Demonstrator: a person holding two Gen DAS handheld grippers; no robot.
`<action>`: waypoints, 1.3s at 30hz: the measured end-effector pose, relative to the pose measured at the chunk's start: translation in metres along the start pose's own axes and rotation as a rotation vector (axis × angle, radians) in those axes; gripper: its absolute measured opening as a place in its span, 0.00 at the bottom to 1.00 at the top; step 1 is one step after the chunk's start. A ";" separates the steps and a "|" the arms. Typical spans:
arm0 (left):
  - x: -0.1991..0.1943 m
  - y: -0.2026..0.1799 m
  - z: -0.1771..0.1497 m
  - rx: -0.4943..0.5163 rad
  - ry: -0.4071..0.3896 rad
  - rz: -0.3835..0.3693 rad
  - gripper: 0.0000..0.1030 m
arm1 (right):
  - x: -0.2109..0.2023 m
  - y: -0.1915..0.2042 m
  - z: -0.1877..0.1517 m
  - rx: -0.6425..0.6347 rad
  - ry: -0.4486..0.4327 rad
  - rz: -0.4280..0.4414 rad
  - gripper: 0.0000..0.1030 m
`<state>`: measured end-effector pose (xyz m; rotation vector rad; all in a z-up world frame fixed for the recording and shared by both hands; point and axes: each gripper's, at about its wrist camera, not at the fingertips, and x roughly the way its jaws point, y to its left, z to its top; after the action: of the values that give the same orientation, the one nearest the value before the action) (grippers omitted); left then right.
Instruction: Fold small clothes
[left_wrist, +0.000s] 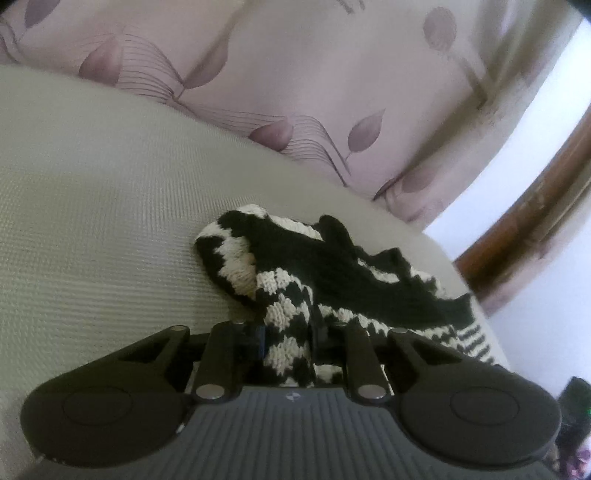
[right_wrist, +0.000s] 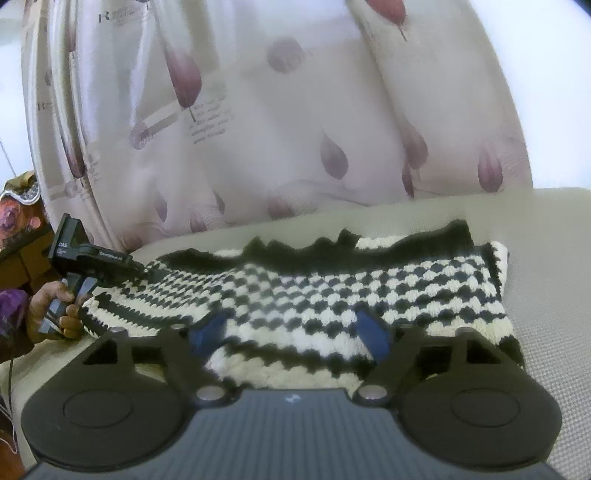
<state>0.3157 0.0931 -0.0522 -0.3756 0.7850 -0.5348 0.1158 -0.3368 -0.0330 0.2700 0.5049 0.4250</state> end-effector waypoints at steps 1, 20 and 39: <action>-0.003 -0.011 0.001 0.004 -0.010 0.023 0.20 | -0.001 -0.002 0.000 0.009 -0.003 0.002 0.78; 0.079 -0.203 -0.049 -0.158 0.106 -0.360 0.40 | -0.056 -0.049 -0.008 0.292 -0.244 0.191 0.82; -0.008 -0.154 -0.113 0.050 -0.217 -0.258 0.97 | 0.010 -0.063 0.024 0.575 0.012 0.286 0.83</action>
<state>0.1788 -0.0397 -0.0431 -0.4835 0.5154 -0.7398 0.1569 -0.3911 -0.0391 0.9023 0.5963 0.5530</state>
